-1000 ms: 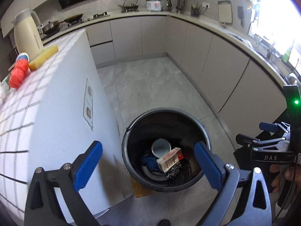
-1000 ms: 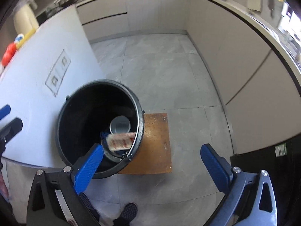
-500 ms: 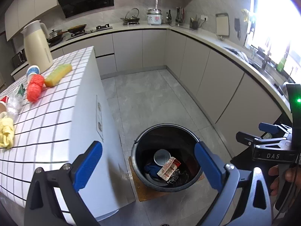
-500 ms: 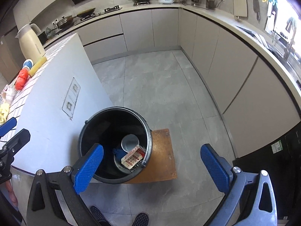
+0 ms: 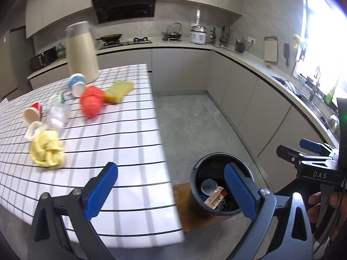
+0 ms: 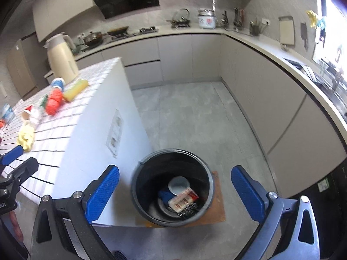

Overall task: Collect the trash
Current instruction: 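Move both open grippers back toward the yellow cloth and red bag, then grasp the yellow cloth with the left gripper while the right gripper grasps the red bag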

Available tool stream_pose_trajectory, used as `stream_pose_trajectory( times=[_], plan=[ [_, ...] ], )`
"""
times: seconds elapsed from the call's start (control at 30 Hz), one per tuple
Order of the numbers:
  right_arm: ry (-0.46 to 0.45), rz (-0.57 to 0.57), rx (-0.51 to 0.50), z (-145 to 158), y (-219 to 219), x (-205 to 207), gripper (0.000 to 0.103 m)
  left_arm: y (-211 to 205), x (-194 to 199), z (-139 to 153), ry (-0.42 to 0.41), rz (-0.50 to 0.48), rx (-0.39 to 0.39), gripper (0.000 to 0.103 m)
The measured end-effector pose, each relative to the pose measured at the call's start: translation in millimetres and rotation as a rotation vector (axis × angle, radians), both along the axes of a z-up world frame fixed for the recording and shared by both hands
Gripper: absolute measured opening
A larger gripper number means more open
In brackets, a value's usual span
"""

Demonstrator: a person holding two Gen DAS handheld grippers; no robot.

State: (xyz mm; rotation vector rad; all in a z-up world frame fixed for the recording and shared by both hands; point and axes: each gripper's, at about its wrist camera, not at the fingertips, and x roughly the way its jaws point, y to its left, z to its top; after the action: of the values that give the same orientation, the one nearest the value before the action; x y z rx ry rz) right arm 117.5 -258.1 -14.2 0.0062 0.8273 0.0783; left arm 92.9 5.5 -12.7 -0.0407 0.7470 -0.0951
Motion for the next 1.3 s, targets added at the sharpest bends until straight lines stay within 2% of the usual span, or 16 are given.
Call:
stream_pose_trajectory(
  times=[0.17,0.33,0.43,0.6,0.9,0.97,1.07,1.17,1.3],
  plan=[
    [-0.077,0.045,-0.001,11.2,47.3,-5.9,0.103,49.2,-10.1,2.2,-0.017,0.063,-0.011,0.099],
    [-0.041,0.073,0.020,16.1,92.9,-4.5,0.103,103.7,-17.2,0.0,-0.033,0.129,-0.008,0.099],
    [-0.046,0.086,0.056,17.8,116.2,-4.4,0.103,135.6,-17.0,-3.5,-0.033,0.171,-0.002,0.099],
    [-0.041,0.130,0.057,14.6,169.8,-1.4,0.103,191.4,-17.6,-9.1,-0.032,0.228,-0.009,0.099],
    [-0.023,0.267,0.080,-5.0,280.0,12.5,0.101,271.0,-17.7,-27.3,-0.003,0.262,-0.013,0.099],
    [-0.013,0.293,0.091,-11.4,305.6,17.8,0.095,285.9,-16.9,-30.1,0.002,0.260,-0.012,0.099],
    [-0.017,0.289,0.073,-19.1,340.2,26.4,0.094,300.3,-13.9,-29.4,0.000,0.252,-0.021,0.099],
    [-0.026,0.257,0.071,-20.0,350.3,36.9,0.094,305.7,-2.1,-29.0,-0.010,0.226,-0.050,0.097],
    [-0.020,0.231,0.074,-19.5,352.1,56.2,0.082,292.7,21.1,-35.5,-0.009,0.168,-0.064,0.089]
  ],
)
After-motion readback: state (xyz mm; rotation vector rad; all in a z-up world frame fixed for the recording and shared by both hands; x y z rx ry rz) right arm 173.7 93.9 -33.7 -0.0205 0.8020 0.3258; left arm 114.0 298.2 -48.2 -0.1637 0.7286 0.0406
